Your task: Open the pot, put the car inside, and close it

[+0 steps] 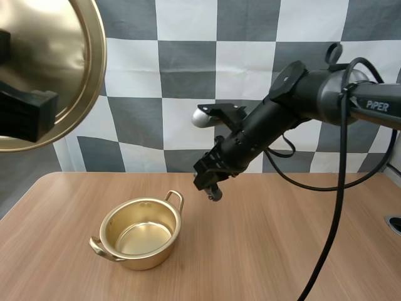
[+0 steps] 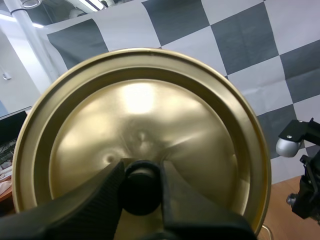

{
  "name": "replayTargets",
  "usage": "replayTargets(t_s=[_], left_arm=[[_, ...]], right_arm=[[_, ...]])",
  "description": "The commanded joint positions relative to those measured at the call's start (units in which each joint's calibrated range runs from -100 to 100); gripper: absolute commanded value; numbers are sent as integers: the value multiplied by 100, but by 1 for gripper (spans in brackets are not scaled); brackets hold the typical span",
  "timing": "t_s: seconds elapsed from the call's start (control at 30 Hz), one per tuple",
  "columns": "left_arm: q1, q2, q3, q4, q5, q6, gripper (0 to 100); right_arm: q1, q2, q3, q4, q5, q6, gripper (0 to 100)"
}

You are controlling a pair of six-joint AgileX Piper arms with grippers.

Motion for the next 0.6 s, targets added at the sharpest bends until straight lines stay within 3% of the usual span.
replayTargets(t_s=[0.0, 0.13, 0.57], left_arm=[[-2, 3, 6, 220, 0, -69, 0], [-2, -84, 6, 404, 0, -114, 0], [111, -427, 332, 407, 0, -179, 0]], right_arm=[[582, 207, -5, 17, 3, 15, 0], [797, 520, -180, -146, 3, 15, 0], [814, 1696, -1526, 227, 3, 15, 0]])
